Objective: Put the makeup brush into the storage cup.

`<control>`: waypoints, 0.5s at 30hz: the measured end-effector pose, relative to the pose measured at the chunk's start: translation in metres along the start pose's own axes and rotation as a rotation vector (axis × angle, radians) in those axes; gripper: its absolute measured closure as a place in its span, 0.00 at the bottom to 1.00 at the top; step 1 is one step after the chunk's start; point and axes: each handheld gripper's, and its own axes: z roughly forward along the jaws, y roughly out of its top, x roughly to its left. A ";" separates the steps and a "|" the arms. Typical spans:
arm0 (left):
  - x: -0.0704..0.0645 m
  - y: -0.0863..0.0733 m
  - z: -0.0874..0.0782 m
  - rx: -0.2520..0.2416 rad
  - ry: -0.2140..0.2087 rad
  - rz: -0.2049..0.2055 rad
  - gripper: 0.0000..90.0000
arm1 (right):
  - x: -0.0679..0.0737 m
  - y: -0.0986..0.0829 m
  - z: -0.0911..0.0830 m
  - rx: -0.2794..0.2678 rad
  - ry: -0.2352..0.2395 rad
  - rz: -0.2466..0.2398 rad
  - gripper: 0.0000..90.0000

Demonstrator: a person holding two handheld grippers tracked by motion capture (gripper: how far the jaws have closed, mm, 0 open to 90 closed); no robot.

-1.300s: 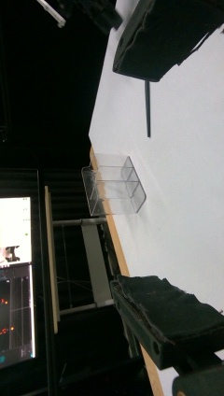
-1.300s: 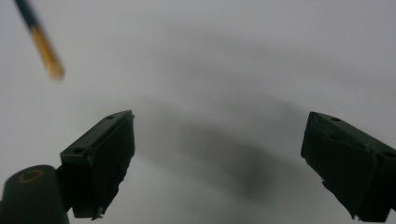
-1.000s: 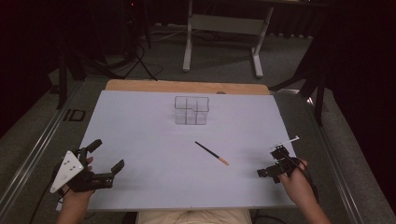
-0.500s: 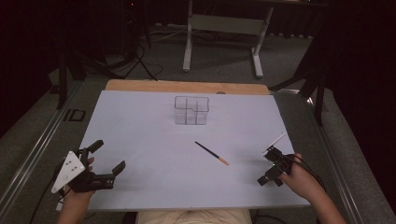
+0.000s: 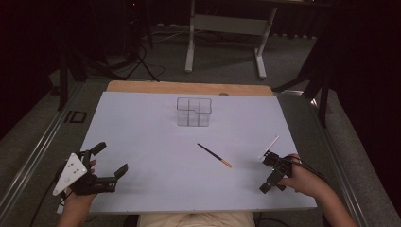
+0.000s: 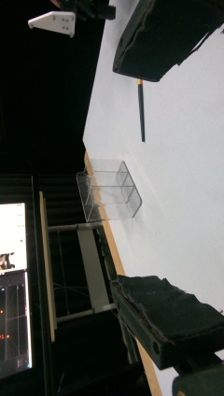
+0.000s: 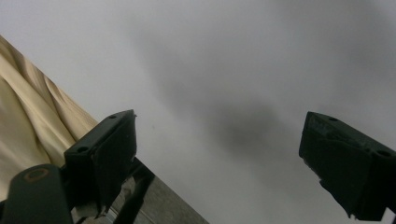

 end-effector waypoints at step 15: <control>-0.001 0.000 0.001 0.003 -0.008 -0.005 0.01 | 0.018 0.025 -0.007 -0.047 -0.013 -0.156 0.17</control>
